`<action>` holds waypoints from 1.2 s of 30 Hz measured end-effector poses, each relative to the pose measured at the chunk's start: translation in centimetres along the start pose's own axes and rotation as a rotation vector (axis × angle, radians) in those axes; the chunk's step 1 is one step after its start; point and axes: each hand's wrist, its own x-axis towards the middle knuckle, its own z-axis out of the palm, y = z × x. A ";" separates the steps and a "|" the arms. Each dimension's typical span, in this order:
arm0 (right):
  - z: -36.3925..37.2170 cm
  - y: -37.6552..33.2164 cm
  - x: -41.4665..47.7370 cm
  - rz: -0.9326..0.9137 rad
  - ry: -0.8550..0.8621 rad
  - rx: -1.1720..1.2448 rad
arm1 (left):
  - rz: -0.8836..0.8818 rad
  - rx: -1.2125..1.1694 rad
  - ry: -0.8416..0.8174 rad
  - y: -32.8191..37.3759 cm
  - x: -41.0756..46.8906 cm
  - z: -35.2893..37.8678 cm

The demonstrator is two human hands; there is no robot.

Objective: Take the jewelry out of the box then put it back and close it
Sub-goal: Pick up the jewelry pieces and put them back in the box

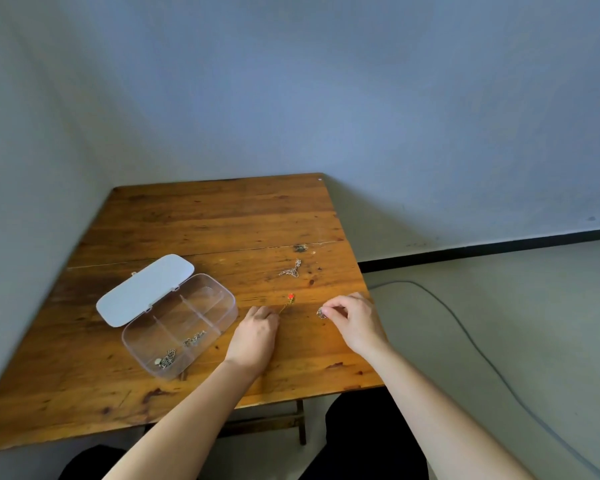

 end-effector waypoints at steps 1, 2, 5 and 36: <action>-0.3 -0.1 0.0 0.016 0.024 0.034 | -0.004 0.007 -0.010 0.1 0.2 -0.1; -0.5 -0.3 0.1 0.025 0.048 0.063 | -0.013 0.006 -0.013 0.2 0.3 -0.2; -1.4 -1.6 0.3 -0.011 0.124 0.116 | -0.068 -0.020 -0.028 0.6 0.4 -0.8; -1.5 -19.4 0.7 -0.257 0.105 0.556 | -0.332 -0.972 0.419 -7.8 -4.2 -20.3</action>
